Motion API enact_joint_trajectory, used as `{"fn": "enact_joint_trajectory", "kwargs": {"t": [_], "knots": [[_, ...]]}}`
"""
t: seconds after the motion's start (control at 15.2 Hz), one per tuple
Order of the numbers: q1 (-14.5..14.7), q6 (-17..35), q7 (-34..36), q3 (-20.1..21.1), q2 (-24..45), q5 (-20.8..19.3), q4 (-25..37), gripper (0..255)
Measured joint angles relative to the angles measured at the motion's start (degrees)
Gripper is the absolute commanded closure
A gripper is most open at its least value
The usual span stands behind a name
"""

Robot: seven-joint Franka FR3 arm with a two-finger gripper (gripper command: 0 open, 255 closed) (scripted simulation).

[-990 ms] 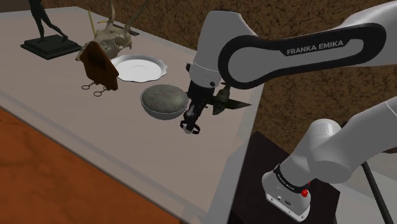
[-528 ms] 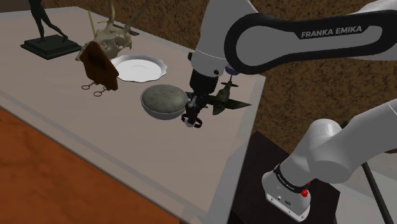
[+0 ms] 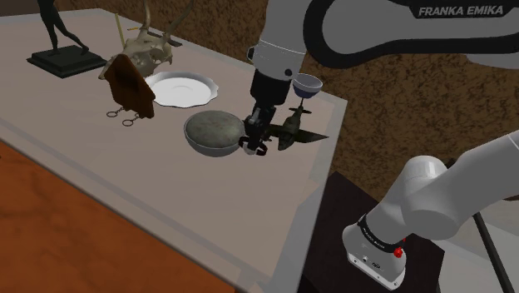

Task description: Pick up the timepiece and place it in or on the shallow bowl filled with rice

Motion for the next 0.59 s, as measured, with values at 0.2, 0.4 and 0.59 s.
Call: {"fn": "enact_joint_trajectory", "kwargs": {"t": [0.2,0.4,0.59], "knots": [[-0.08,-2.05,0.37,-0.21,-0.11,-0.21,1.96,255],[-0.2,-4.39,0.86,-0.39,0.11,-0.48,4.57,255],[-0.28,-6.69,1.29,-0.62,0.11,-0.68,6.89,255]]}}
